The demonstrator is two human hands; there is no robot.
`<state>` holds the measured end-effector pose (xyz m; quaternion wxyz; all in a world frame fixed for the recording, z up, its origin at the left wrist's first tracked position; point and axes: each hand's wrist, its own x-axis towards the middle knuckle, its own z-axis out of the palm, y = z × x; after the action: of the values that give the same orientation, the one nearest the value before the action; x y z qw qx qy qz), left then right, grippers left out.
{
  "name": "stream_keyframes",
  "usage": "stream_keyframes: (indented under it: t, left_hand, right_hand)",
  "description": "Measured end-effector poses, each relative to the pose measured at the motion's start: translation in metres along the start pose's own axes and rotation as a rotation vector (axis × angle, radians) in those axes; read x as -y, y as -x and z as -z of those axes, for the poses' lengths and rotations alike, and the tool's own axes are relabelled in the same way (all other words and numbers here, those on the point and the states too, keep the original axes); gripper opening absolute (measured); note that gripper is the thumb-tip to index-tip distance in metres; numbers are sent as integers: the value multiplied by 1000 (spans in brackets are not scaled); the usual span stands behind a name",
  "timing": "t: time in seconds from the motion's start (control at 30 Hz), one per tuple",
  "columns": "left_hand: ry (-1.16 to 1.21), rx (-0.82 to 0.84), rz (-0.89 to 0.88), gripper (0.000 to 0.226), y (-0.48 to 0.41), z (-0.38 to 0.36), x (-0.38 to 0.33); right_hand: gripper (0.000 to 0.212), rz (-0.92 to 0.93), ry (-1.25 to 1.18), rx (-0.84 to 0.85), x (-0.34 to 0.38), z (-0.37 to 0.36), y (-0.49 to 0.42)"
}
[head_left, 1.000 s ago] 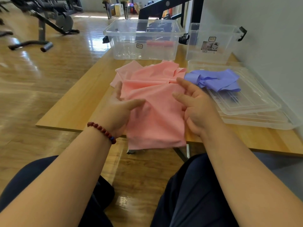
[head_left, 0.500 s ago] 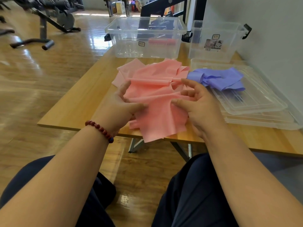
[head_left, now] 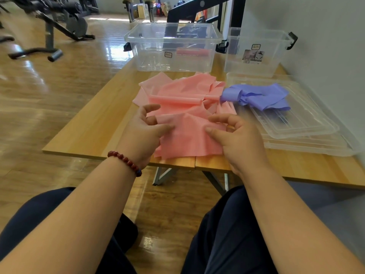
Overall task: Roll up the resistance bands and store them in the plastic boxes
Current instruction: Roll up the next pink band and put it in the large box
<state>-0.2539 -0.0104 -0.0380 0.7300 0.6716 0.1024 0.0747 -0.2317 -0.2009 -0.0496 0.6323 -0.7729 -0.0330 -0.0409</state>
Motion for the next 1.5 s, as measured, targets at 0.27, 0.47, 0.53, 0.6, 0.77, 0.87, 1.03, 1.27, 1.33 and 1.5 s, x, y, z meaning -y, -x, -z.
stream_keyframes:
  t: [0.27, 0.47, 0.53, 0.6, 0.77, 0.87, 1.03, 1.27, 1.33, 1.5]
  left_hand:
    - [-192, -181, -175, 14, 5, 2, -2]
    - [-19, 96, -50, 34, 10, -8, -5]
    - [-135, 148, -55, 51, 10, -5, -2]
    - [-184, 96, -70, 58, 9, -4, -1]
    - [-189, -86, -170, 44, 4, 0, -9]
    - [-183, -131, -192, 31, 1, 2, -12]
    - [-20, -76, -148, 25, 1, 0, -16]
    - [-316, -66, -240, 28, -7, 7, -13]
    - [-405, -98, -292, 28, -8, 9, -15]
    - [-465, -140, -332, 27, -16, 12, -20]
  right_hand:
    - [7, 142, 168, -78, 4, 0, 0]
    - [5, 160, 32, -110, 7, -11, -7]
    - [9, 160, 5, -113, 7, -11, -11]
    - [13, 149, 10, -97, 7, -7, -12]
    - [16, 104, 13, 45, 6, 4, -10]
    - [14, 98, 12, 31, 7, 7, -11]
    - [14, 218, 73, -27, 9, 8, -14]
    - [20, 264, 116, 21, 14, 6, -24]
    - [17, 218, 59, 49, 16, 5, -26]
    - [18, 187, 122, 99, 27, 4, -30]
